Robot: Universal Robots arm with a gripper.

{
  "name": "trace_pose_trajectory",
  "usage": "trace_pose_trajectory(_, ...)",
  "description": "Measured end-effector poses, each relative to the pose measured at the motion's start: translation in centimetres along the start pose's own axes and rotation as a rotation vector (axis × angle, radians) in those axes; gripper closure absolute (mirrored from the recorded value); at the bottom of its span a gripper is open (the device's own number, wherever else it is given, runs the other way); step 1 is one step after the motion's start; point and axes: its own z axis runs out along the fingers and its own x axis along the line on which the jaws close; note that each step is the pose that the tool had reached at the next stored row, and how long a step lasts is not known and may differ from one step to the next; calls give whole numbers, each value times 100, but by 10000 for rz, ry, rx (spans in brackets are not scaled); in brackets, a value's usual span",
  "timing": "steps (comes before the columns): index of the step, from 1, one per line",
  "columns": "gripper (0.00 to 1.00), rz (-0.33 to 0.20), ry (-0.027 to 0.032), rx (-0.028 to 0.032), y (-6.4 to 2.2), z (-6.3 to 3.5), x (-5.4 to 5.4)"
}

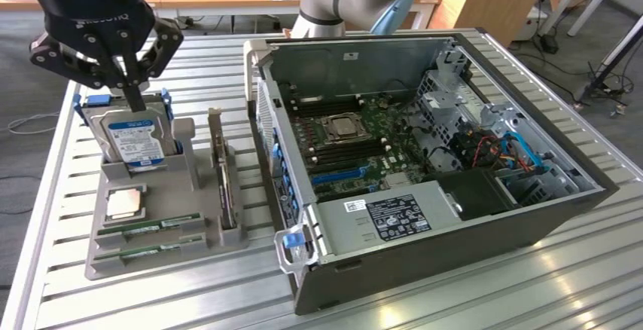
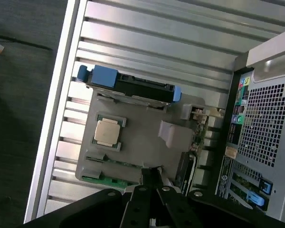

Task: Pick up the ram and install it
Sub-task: 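Pick up the ram and move it above insertion slot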

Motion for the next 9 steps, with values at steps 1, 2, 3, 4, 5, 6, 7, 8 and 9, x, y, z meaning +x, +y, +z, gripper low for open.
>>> trace_pose_trajectory(1, 89, -179, 8, -4, 0, 1, 0)
trace_pose_trajectory(2, 89, -360, 16, -8, 0, 2, 0)
trace_pose_trajectory(3, 89, -539, 24, -13, 0, 2, 0)
trace_pose_trajectory(4, 89, -719, 32, -17, 0, 3, 0)
trace_pose_trajectory(5, 89, -1094, 49, -25, 0, 5, 0)
trace_pose_trajectory(6, 89, -1453, 65, -34, 0, 6, 0)
trace_pose_trajectory(7, 89, -1634, 73, -38, 0, 6, 0)
trace_pose_trajectory(8, 89, -1992, 89, -46, 0, 8, 0)
trace_pose_trajectory(9, 89, -2172, 98, -49, -1, 8, 0)
